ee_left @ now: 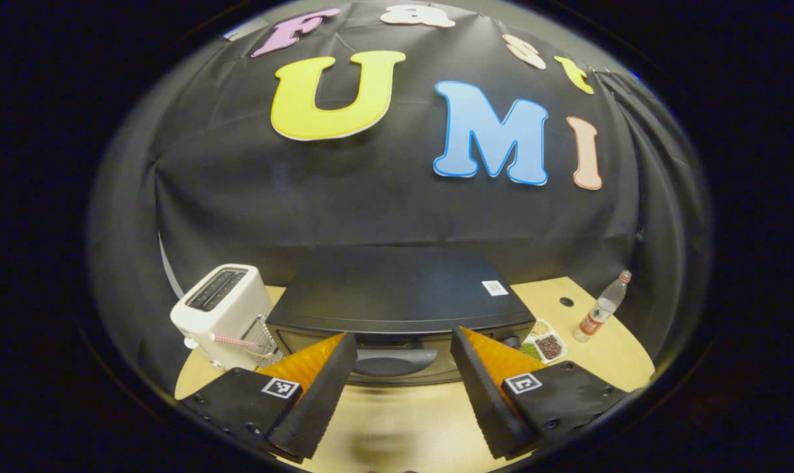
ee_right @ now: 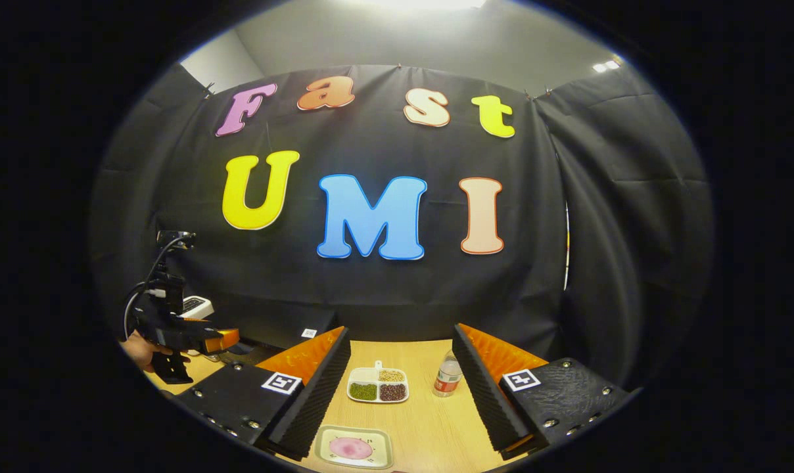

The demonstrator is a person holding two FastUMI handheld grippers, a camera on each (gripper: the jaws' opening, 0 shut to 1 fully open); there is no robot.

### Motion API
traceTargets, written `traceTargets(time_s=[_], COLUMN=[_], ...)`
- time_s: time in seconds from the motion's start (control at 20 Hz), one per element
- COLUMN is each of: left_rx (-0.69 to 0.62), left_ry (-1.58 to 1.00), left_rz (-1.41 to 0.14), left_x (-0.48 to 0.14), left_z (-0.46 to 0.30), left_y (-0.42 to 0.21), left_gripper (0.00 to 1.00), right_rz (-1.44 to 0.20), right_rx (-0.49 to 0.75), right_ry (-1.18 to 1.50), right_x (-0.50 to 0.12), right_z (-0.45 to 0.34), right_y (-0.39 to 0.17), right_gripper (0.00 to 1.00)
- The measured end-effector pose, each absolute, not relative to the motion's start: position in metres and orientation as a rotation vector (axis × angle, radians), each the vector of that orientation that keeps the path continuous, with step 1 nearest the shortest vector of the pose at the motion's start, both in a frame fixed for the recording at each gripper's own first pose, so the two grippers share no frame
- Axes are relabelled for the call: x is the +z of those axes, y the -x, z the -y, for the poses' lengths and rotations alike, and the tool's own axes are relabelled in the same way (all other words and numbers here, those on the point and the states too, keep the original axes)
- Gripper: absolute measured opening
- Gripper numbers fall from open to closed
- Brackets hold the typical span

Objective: Open the electric oven with the left hand, put the food in, and close the electric oven.

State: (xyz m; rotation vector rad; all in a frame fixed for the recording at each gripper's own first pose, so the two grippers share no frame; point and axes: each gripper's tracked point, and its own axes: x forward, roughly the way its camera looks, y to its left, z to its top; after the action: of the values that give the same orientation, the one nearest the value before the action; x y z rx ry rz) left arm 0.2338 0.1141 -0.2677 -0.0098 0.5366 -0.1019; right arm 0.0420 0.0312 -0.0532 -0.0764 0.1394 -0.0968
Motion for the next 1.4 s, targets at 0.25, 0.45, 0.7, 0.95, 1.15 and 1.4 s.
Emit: traceTargets(time_s=[0.25,0.45,0.7,0.95,1.15,1.4], left_rx=[-0.068,-0.067,-0.079,-0.075,-0.079,-0.097], left_ry=[-0.04,-0.066,-0.053,-0.05,-0.05,-0.042], left_rz=[-0.587,-0.58,-0.583,-0.594,-0.6,-0.618], left_x=[-0.306,-0.311,-0.314,-0.313,-0.316,-0.326], left_z=[-0.129,-0.126,-0.125,-0.125,-0.125,-0.126], left_y=[-0.255,-0.266,-0.268,-0.262,-0.244,-0.213], left_gripper=[0.93,1.0,1.0,0.98,0.98,0.93], right_rz=[-0.177,-0.185,-0.186,-0.181,-0.18,-0.192], right_rx=[-0.117,-0.114,-0.104,-0.09,-0.086,-0.083], right_ry=[0.068,0.085,0.085,0.083,0.083,0.064], right_x=[-0.067,-0.069,-0.07,-0.069,-0.07,-0.073], right_z=[-0.024,-0.027,-0.029,-0.03,-0.028,-0.027], right_y=[-0.049,-0.051,-0.054,-0.054,-0.053,-0.048], right_gripper=[0.96,0.96,0.96,0.96,0.96,0.96])
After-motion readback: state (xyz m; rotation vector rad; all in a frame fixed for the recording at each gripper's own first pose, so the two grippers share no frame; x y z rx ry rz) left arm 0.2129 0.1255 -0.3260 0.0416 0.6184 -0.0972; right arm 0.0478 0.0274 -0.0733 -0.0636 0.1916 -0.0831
